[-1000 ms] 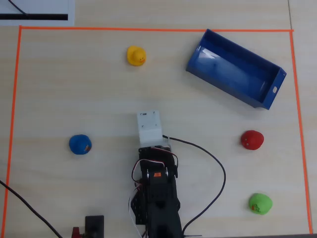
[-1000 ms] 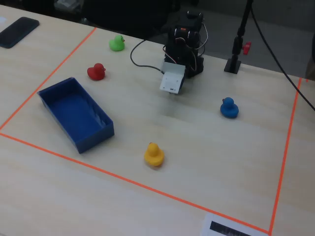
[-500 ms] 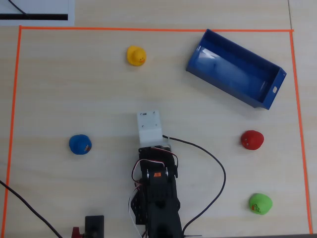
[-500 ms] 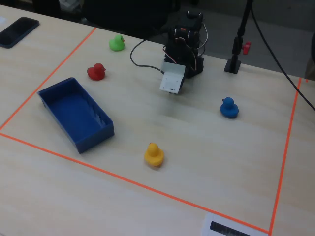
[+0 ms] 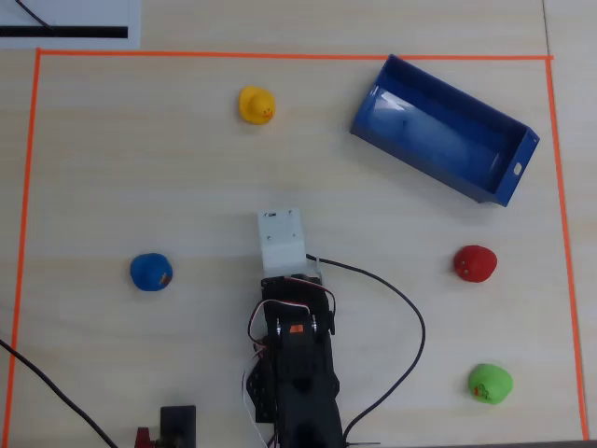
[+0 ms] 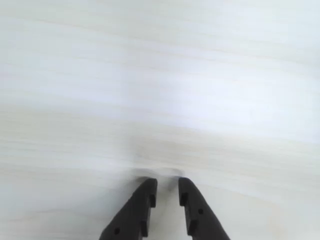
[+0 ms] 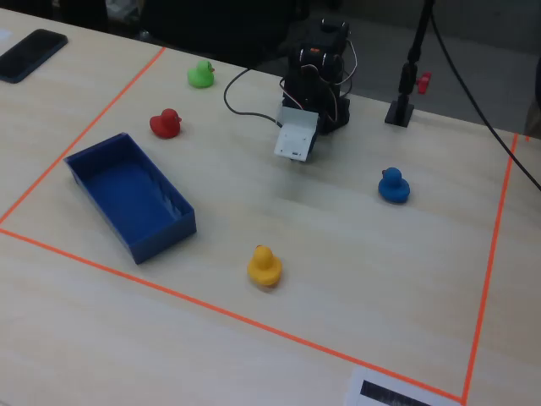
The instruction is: Grasp green duck and put it into box.
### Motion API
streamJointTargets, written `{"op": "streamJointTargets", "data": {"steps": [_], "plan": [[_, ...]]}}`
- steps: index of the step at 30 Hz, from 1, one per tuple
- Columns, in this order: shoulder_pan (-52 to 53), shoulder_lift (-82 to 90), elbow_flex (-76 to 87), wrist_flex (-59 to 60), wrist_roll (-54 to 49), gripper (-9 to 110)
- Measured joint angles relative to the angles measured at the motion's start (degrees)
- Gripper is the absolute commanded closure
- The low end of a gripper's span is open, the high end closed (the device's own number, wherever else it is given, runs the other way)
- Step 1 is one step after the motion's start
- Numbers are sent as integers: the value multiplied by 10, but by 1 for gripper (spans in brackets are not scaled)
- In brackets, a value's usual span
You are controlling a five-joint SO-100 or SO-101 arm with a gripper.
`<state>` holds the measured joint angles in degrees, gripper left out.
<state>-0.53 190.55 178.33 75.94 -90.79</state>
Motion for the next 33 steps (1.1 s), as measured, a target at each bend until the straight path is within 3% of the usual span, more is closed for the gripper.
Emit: {"op": "streamJointTargets", "data": {"steps": [33], "plan": [[0, -5, 0, -4, -1, 101]]}}
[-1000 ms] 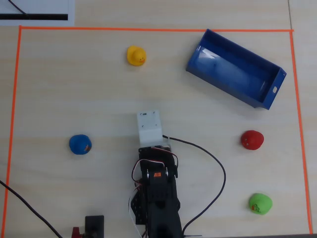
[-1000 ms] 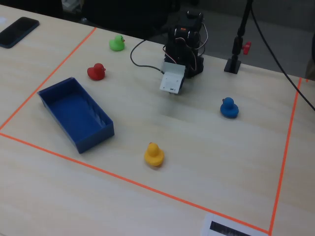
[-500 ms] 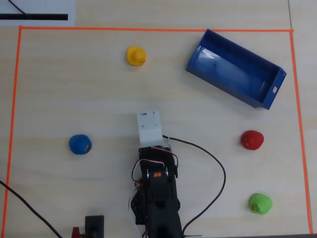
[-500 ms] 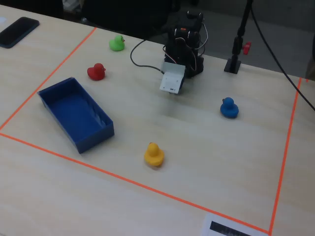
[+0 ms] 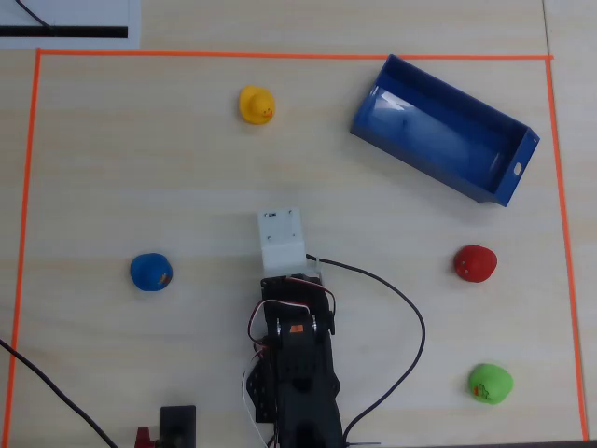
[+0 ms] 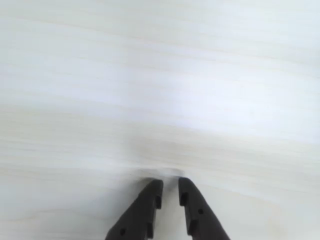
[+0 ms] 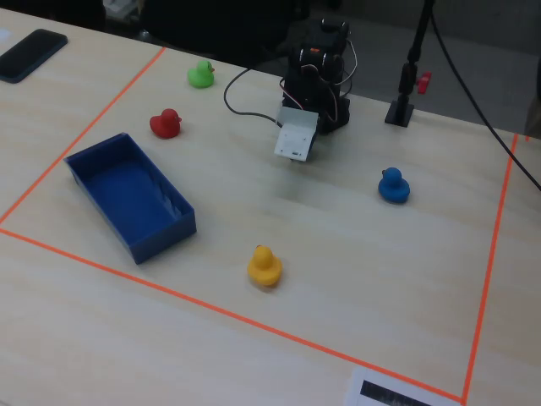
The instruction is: Grasp green duck and put it into box.
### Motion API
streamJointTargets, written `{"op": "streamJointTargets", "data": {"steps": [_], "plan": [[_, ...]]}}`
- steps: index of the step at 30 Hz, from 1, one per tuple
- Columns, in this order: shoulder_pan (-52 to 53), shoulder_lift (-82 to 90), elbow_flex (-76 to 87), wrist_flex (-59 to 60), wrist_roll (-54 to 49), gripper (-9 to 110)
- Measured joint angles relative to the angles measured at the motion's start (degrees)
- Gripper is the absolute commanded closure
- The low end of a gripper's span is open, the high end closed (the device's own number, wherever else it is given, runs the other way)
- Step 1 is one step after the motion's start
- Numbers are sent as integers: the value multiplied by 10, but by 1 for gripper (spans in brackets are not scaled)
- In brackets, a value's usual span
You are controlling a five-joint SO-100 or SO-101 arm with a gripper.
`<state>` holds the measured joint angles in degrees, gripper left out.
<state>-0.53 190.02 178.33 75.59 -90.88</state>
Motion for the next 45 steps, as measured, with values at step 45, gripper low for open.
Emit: {"op": "streamJointTargets", "data": {"steps": [45], "plan": [[1061, -719, -784, -54, -79, 66]]}}
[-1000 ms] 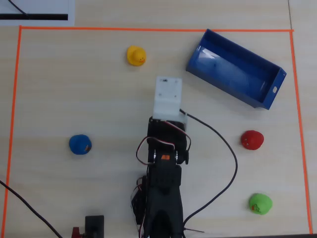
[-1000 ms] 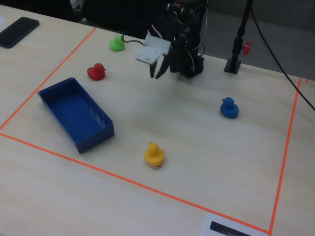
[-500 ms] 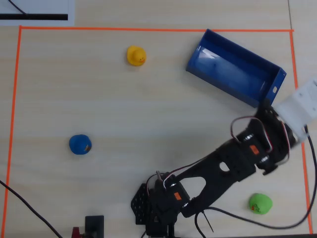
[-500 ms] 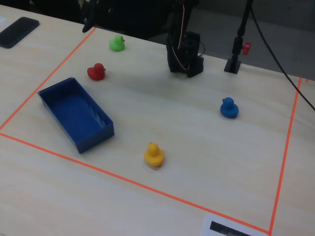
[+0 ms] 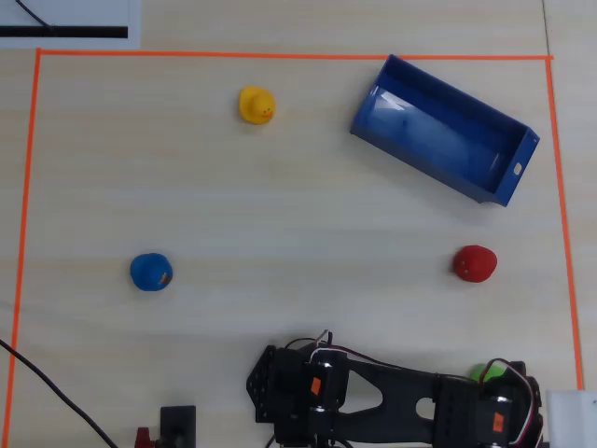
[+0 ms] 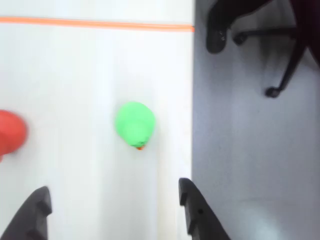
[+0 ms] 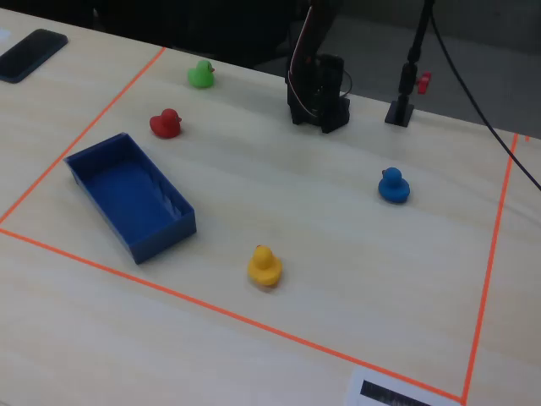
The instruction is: Grasp green duck and put it into box.
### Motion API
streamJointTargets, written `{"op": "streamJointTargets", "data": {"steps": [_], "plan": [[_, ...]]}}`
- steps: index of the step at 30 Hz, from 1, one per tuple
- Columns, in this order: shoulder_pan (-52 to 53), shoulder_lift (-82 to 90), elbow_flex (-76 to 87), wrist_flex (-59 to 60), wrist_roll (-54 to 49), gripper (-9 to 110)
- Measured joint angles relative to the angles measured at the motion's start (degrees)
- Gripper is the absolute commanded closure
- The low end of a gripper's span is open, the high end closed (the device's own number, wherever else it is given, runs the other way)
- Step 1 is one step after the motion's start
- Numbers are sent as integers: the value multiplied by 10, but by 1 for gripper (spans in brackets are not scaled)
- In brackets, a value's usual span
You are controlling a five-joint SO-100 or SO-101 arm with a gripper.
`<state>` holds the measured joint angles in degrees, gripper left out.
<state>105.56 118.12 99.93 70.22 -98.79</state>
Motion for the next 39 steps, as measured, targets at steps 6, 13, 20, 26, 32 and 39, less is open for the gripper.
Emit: {"op": "streamJointTargets", "data": {"steps": [6, 13, 20, 26, 32, 39], "plan": [[41, 38, 182, -111, -3, 65], [43, 5, 254, -207, -2, 65], [43, -115, 189, -230, -3, 64], [43, -214, 120, -243, -1, 64], [43, -252, 104, -246, -5, 62], [30, -252, 103, -213, -25, 62]]}}
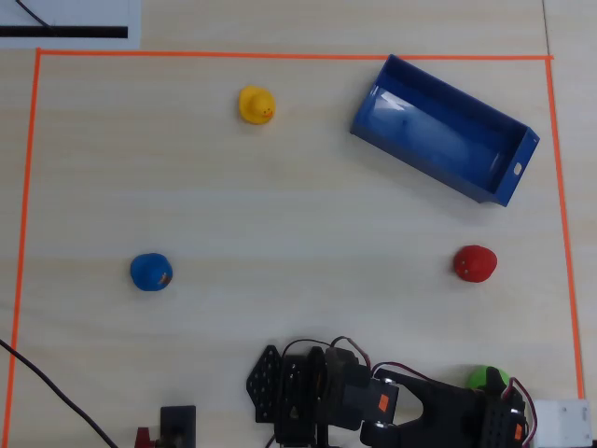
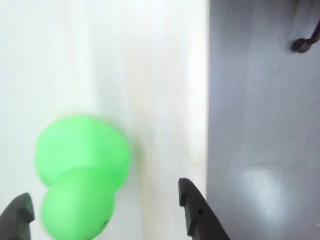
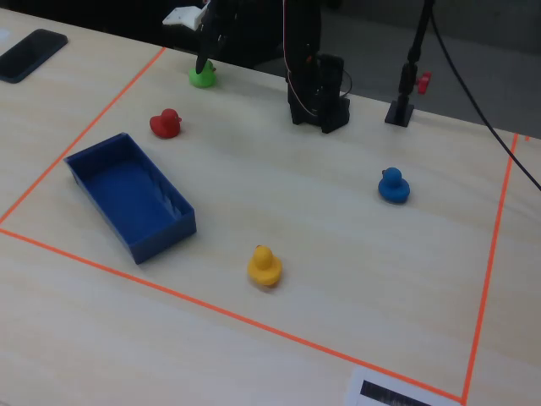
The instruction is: Grasp green duck and put it into box.
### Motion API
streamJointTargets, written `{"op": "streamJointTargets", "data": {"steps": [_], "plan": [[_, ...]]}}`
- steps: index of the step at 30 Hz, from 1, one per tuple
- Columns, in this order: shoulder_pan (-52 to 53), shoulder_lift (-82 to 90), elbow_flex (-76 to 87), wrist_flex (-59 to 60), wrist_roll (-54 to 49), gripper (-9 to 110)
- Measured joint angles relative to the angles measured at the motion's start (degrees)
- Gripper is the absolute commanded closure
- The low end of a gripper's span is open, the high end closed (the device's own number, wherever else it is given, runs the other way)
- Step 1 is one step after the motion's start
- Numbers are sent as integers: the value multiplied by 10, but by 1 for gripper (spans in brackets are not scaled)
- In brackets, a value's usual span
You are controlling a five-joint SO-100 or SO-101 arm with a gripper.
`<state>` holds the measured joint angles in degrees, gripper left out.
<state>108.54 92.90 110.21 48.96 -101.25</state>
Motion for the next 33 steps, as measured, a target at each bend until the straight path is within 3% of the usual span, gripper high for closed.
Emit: {"op": "streamJointTargets", "data": {"steps": [33], "plan": [[-65, -54, -25, -17, 14, 61]]}}
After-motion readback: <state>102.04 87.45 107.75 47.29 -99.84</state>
